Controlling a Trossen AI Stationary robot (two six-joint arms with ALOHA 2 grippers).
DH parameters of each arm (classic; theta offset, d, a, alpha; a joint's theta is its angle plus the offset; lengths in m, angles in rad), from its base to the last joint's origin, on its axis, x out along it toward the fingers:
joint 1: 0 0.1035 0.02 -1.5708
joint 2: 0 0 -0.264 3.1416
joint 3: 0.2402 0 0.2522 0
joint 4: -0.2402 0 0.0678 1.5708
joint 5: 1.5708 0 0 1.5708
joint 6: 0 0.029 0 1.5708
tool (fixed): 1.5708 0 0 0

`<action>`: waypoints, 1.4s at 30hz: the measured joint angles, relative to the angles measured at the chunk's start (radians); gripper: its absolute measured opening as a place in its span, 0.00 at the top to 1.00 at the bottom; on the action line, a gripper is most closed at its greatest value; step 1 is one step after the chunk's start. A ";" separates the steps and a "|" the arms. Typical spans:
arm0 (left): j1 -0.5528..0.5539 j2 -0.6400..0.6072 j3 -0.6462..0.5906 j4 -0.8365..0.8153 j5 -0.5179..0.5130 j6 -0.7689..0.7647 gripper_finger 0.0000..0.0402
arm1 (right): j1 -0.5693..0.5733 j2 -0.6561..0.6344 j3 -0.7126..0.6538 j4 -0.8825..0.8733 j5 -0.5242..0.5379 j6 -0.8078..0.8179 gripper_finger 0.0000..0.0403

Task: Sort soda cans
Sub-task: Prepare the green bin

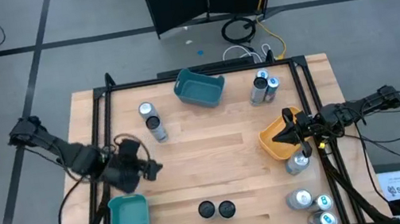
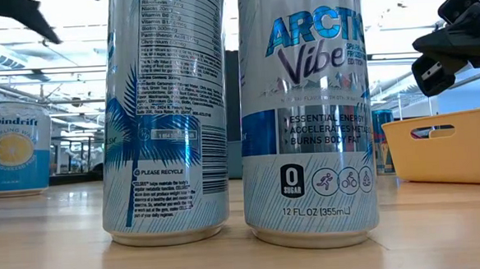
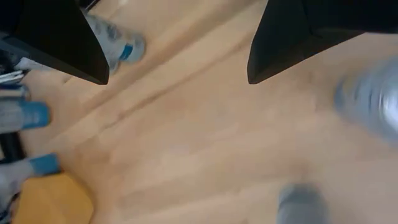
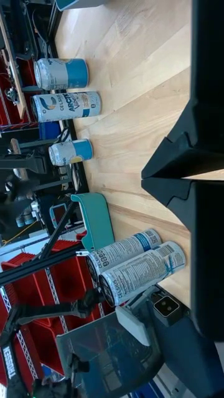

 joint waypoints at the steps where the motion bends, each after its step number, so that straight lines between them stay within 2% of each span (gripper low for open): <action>1: -0.028 0.011 0.000 -0.008 0.006 -0.042 0.03 | 0.000 0.000 0.000 0.000 0.000 0.000 1.00; 7: -0.161 0.069 0.001 -0.017 0.093 -0.253 0.03 | 0.000 0.000 0.000 0.000 0.000 0.000 1.00; 14: -0.255 0.185 0.001 0.030 0.210 -0.448 0.03 | 0.000 0.000 0.000 0.000 0.000 0.000 1.00; 21: -0.291 0.298 0.001 0.122 0.218 -0.483 0.03 | 0.000 0.000 0.000 0.000 0.000 0.000 1.00; 26: -0.292 0.361 0.001 0.121 0.219 -0.465 0.03 | 0.000 0.000 0.000 0.000 0.000 0.000 1.00; 30: -0.292 0.402 0.001 0.122 0.276 -0.461 0.03 | 0.000 0.000 0.000 0.000 0.000 0.000 1.00; 35: -0.291 0.439 0.001 0.139 0.321 -0.483 0.11 | 0.000 0.000 0.000 0.000 0.000 0.000 1.00; 42: -0.283 0.479 0.000 0.173 0.347 -0.511 0.31 | 0.000 0.000 0.000 0.000 0.000 0.000 1.00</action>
